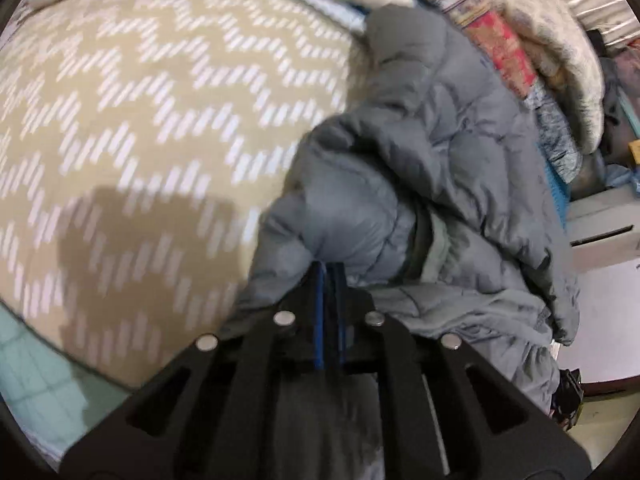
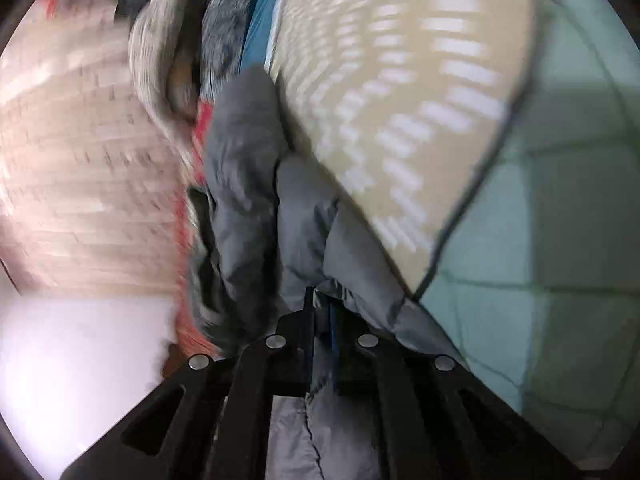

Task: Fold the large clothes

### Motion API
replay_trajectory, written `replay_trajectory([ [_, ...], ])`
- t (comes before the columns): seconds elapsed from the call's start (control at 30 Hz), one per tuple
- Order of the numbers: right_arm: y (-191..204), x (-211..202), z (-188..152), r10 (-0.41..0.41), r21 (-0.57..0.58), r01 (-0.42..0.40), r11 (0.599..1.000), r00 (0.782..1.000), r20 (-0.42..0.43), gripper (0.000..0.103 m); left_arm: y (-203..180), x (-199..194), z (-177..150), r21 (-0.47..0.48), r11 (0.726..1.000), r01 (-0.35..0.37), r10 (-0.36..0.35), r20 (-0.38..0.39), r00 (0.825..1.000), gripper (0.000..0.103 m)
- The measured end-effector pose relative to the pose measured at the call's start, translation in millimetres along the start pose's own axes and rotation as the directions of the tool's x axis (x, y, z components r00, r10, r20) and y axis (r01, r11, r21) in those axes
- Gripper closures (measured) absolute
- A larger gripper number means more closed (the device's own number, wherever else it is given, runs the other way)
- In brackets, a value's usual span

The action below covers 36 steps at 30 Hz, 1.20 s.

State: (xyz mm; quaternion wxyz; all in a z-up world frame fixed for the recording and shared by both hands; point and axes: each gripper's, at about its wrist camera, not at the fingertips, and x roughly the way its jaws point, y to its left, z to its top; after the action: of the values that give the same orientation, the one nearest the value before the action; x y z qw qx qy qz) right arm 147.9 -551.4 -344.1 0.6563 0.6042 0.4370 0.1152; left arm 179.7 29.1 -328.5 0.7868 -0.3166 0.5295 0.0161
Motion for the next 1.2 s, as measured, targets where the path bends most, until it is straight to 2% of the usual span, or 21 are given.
replay_trajectory([
  [0.13,3,-12,4,-0.043,0.028,0.045,0.999,0.997,-0.061,-0.005,2,-19,-2,0.018,1.000,0.011,-0.011,-0.012,1.000,0.095],
  [0.2,24,-37,0,-0.076,-0.083,0.077,0.994,0.997,0.014,-0.004,3,-39,-4,0.006,0.998,0.066,-0.067,0.028,0.997,0.092],
  [0.27,57,-60,-15,-0.161,-0.282,0.202,0.938,0.973,0.163,-0.001,11,-73,-6,0.005,0.989,0.146,-0.146,0.101,0.984,0.077],
  [0.33,80,-72,-33,-0.216,-0.399,0.311,0.863,0.939,0.266,0.019,21,-97,-8,0.000,0.984,0.177,-0.175,0.166,0.971,0.070],
  [0.37,86,-73,-41,-0.231,-0.429,0.344,0.835,0.927,0.294,0.025,21,-105,-9,0.005,0.984,0.180,-0.178,0.186,0.966,0.070],
  [0.4,94,-74,-52,-0.241,-0.467,0.380,0.798,0.912,0.331,0.038,19,-111,-11,0.020,0.985,0.174,-0.174,0.199,0.964,0.070],
  [0.43,99,-73,-65,-0.235,-0.508,0.403,0.761,0.902,0.363,0.047,11,-115,-12,0.057,0.986,0.158,-0.166,0.205,0.964,0.070],
  [0.47,102,-69,-72,-0.231,-0.540,0.418,0.730,0.895,0.381,0.047,1,-116,-15,0.107,0.984,0.140,-0.159,0.206,0.965,0.070],
  [0.5,107,-59,-84,-0.248,-0.596,0.443,0.670,0.890,0.383,0.047,-11,-115,-17,0.149,0.981,0.126,-0.155,0.206,0.966,0.070],
  [0.57,112,-31,-96,-0.282,-0.658,0.437,0.613,0.899,0.335,0.047,-42,-105,-26,0.280,0.956,0.087,-0.145,0.193,0.970,0.070],
  [0.67,109,10,-96,-0.331,-0.683,0.404,0.608,0.912,0.244,0.045,-86,-77,-42,0.466,0.885,0.001,-0.090,0.167,0.982,0.070],
  [0.7,108,20,-94,-0.358,-0.682,0.416,0.602,0.903,0.236,0.045,-95,-65,-45,0.493,0.870,-0.018,-0.072,0.164,0.984,0.070],
  [0.77,97,41,-84,-0.455,-0.672,0.489,0.556,0.856,0.247,0.045,-102,-32,-51,0.536,0.838,-0.107,0.022,0.162,0.987,0.070],
  [0.8,90,49,-78,-0.507,-0.661,0.531,0.531,0.823,0.254,0.045,-100,-11,-53,0.547,0.820,-0.171,0.104,0.152,0.983,0.070],
  [0.83,84,53,-71,-0.525,-0.646,0.536,0.543,0.817,0.238,0.045,-90,14,-51,0.546,0.812,-0.207,0.172,0.116,0.978,0.069],
  [0.9,93,48,-72,-0.516,-0.647,0.515,0.562,0.830,0.213,0.045,-79,12,-49,0.507,0.846,-0.167,0.130,0.108,0.986,0.069],
  [0.97,115,29,-84,-0.467,-0.705,0.454,0.545,0.862,0.195,0.045,-73,-10,-48,0.460,0.881,-0.113,0.076,0.099,0.992,0.070],
  [1.03,143,7,-91,-0.404,-0.762,0.396,0.512,0.894,0.193,0.045,-70,-44,-50,0.425,0.904,-0.050,-0.020,0.159,0.987,0.070],
  [1.07,154,3,-92,-0.393,-0.777,0.388,0.495,0.898,0.197,0.045,-71,-57,-51,0.420,0.907,-0.033,-0.054,0.195,0.979,0.070],
  [1.1,179,3,-89,-0.382,-0.805,0.388,0.449,0.898,0.219,0.045,-76,-72,-53,0.425,0.905,-0.006,-0.104,0.236,0.966,0.070],
  [1.2,234,36,-67,-0.379,-0.839,0.394,0.375,0.891,0.249,0.045,-106,-76,-67,0.508,0.859,0.063,-0.201,0.222,0.954,0.070],
])
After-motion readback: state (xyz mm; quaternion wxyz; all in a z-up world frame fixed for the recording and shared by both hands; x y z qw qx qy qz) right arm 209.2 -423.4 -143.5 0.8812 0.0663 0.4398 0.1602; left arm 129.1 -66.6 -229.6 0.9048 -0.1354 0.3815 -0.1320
